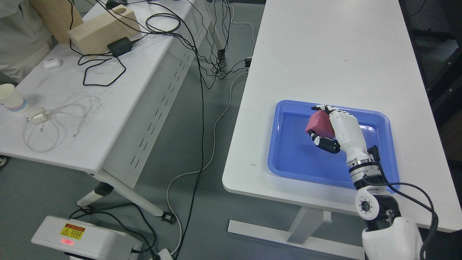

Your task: Pick pink block from left shelf to tray

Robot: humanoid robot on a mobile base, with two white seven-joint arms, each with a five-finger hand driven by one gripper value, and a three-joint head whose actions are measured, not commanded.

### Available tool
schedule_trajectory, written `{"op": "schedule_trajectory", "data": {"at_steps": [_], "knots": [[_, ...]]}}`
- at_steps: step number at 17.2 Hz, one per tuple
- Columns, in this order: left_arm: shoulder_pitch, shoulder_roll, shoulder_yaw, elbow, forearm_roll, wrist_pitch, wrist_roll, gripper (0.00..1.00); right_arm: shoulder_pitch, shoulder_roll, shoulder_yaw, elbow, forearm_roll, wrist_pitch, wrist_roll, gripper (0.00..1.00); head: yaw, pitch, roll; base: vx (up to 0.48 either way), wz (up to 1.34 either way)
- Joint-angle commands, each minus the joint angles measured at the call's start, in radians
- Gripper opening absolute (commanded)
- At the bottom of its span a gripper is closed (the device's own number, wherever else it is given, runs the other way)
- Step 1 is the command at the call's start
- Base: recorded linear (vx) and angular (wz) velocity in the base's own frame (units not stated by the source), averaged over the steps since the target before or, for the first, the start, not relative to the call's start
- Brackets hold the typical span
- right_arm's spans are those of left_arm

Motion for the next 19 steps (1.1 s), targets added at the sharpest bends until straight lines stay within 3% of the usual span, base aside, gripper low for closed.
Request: {"op": "schedule_trajectory", "data": {"at_steps": [1,4,6,8,11,16,19], "knots": [[-0.023,0.017,0.0,-0.017,-0.002,0.0,0.0,1.0,-0.003,-0.004,-0.004,0.027,-0.106,0.06,0.003,0.81,0.0,0.0,0.0,0.02,0.0],[-0.023,0.017,0.0,-0.017,-0.002,0.0,0.0,1.0,-0.005,-0.004,-0.038,0.027,-0.241,0.064,0.003,0.86,0.0,0.0,0.0,0.011,0.0],[-0.023,0.017,0.0,-0.017,-0.002,0.0,0.0,1.0,-0.006,-0.004,-0.055,0.026,-0.322,0.06,0.001,1.0,0.0,0.0,0.0,0.0,0.0],[-0.023,0.017,0.0,-0.017,-0.002,0.0,0.0,1.0,-0.008,-0.004,-0.098,0.026,-0.414,0.059,-0.002,1.0,0.0,0.0,0.0,-0.007,0.0],[-0.023,0.017,0.0,-0.017,-0.002,0.0,0.0,1.0,-0.011,-0.004,-0.147,0.026,-0.751,0.067,-0.002,1.0,0.0,0.0,0.0,-0.018,0.0],[-0.023,0.017,0.0,-0.017,-0.002,0.0,0.0,1.0,-0.025,-0.004,-0.202,0.026,-0.854,0.158,0.0,1.0,0.0,0.0,0.0,-0.102,0.0],[-0.023,0.017,0.0,-0.017,-0.002,0.0,0.0,1.0,-0.026,-0.004,-0.202,0.026,-0.859,0.16,0.001,1.0,0.0,0.0,0.0,-0.175,-0.02]]}}
